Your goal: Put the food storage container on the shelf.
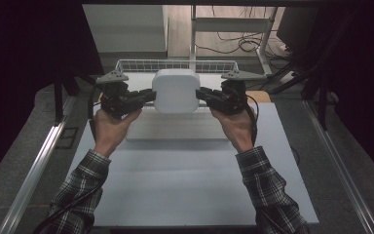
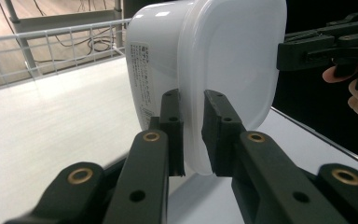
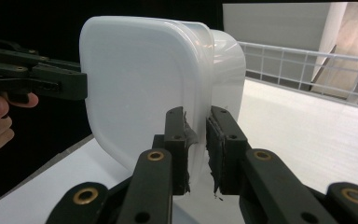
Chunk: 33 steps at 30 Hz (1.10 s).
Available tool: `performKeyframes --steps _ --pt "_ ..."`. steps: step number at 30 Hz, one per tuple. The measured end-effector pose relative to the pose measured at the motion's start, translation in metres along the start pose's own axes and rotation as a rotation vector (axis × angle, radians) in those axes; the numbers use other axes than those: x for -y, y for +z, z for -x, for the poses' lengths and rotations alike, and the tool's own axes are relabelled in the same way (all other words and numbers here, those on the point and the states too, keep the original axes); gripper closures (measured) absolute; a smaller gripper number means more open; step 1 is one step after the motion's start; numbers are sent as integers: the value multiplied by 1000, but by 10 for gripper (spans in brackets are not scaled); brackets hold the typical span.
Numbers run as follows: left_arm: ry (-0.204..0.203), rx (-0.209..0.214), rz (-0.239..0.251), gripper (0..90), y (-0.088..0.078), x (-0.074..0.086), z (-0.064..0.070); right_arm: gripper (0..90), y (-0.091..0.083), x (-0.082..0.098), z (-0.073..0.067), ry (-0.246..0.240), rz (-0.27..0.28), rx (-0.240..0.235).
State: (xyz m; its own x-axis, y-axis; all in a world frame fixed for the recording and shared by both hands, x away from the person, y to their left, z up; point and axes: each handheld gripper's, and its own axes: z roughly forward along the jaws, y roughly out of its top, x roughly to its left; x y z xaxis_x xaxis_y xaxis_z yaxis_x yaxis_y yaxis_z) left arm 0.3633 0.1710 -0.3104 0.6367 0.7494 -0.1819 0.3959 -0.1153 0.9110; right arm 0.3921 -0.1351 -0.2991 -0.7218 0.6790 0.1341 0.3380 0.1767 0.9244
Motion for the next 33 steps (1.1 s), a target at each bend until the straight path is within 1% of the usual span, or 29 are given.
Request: performKeyframes --steps 5,9,11,14,16,17,19,20,26,28,33 --pt "-29 8 -10 790 9 -5 -9 774 8 -6 8 18 -10 9" --pt "-55 17 -19 784 15 -6 -15 771 12 -8 12 32 -12 15" --pt "-67 24 -20 781 18 -6 -17 769 14 -10 15 47 -15 13" --pt "-88 37 -13 776 21 -5 -21 763 17 -11 18 63 -30 13" --pt "-95 41 -7 763 24 -4 -23 755 21 -10 21 78 -40 10" --pt "-99 49 -1 756 24 -4 -23 747 23 -9 23 80 -45 10" --pt "-109 60 6 734 26 -6 -25 737 24 -9 25 86 -41 14" --pt "-108 64 8 723 27 -7 -25 731 25 -10 26 88 -41 15" --pt "-114 64 12 622 33 -11 -28 641 32 -15 25 82 -43 30" --pt "-121 72 14 614 34 -11 -30 618 35 -16 25 78 -44 42" --pt "-122 65 -1 606 39 -12 -34 583 41 -15 25 66 -50 57"
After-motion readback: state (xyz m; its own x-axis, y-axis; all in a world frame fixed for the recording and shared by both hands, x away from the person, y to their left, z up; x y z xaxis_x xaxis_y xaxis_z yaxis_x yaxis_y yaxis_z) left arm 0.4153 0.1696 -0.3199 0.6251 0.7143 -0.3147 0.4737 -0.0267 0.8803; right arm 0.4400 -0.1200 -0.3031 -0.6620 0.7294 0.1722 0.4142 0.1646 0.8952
